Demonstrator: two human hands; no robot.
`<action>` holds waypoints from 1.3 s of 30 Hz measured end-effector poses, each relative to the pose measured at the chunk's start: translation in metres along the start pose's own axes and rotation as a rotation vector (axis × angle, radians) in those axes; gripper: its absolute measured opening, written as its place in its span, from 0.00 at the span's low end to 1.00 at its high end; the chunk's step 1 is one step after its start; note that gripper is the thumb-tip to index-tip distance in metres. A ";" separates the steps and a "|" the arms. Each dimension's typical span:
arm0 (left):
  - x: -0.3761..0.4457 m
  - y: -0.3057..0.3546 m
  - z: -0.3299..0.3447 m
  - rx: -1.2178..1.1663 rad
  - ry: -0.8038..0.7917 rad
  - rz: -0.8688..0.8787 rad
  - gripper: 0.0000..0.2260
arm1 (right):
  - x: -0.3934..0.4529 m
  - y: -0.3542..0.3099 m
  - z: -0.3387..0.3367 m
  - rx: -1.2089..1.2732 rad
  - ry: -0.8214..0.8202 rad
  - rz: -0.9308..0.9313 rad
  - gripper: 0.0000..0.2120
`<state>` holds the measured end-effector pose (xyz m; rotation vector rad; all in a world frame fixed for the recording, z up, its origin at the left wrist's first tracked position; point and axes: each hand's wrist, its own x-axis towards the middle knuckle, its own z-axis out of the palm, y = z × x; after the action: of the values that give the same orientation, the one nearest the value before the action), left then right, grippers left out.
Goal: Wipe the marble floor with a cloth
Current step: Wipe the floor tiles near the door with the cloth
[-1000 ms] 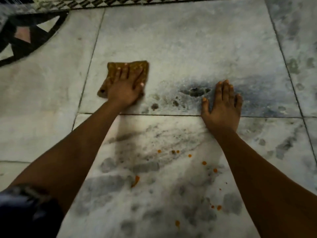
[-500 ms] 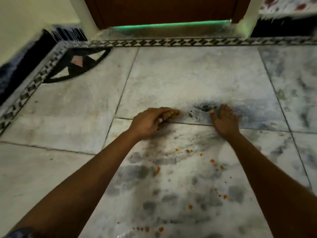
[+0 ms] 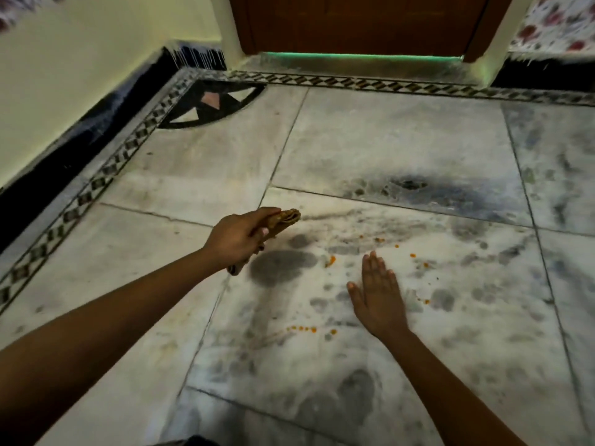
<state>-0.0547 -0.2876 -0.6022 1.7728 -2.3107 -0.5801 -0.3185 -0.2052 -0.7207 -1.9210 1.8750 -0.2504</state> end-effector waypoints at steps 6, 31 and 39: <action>-0.005 -0.013 0.050 -0.007 0.264 0.037 0.24 | -0.016 -0.003 0.016 -0.072 -0.063 0.048 0.48; -0.004 0.011 0.157 0.336 -0.169 0.165 0.26 | -0.010 0.013 0.034 -0.191 0.050 0.017 0.33; 0.059 0.031 0.137 0.264 -0.284 -0.036 0.22 | -0.005 0.014 0.030 -0.169 0.030 -0.014 0.40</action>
<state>-0.1484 -0.3103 -0.7207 1.9614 -2.6580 -0.5891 -0.3193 -0.1942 -0.7523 -2.0520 1.9577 -0.1284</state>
